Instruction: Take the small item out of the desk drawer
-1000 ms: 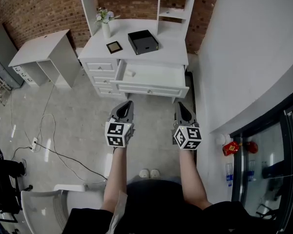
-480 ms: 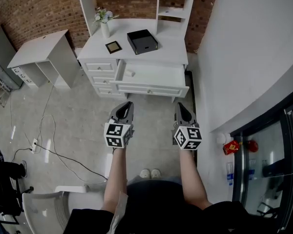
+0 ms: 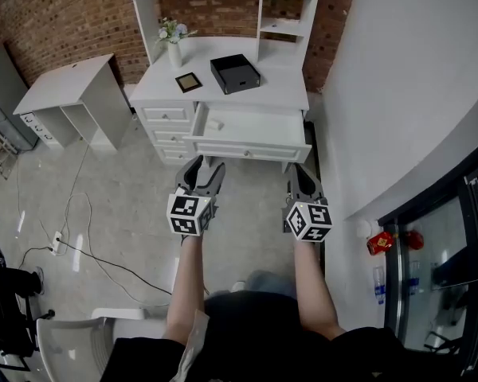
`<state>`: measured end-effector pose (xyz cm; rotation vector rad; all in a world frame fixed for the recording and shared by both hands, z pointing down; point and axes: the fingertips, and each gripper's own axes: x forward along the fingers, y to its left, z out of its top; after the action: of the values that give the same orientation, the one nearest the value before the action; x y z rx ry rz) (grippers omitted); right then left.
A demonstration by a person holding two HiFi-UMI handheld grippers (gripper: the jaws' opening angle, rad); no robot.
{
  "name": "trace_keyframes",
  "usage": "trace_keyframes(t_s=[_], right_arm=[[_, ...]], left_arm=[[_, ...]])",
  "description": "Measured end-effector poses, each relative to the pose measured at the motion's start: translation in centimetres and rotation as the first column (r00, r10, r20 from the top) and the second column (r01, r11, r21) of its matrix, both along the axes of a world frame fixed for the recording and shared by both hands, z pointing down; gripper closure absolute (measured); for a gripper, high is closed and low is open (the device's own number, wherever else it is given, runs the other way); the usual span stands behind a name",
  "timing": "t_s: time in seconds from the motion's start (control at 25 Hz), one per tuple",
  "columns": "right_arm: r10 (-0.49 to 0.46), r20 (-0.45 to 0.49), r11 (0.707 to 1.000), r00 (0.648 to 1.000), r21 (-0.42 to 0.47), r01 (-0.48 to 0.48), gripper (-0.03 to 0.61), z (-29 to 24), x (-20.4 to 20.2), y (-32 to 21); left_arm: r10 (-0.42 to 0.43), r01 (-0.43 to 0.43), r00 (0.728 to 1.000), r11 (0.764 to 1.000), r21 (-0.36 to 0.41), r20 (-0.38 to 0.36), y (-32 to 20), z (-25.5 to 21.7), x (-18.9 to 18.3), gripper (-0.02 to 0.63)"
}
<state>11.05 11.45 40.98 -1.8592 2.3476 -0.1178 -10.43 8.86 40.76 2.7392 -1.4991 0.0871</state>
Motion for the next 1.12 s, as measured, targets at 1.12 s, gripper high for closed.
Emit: trace_keyframes(t_s=[1.12], right_arm=[[-0.011,-0.013,0.998,1.000,-0.063,0.010,0.580,2.8,1.8,-19.9]], left_arm=[[-0.017,0.017,1.000,0.994,-0.111,0.008,-18.7,5.5,1.6,0.345]])
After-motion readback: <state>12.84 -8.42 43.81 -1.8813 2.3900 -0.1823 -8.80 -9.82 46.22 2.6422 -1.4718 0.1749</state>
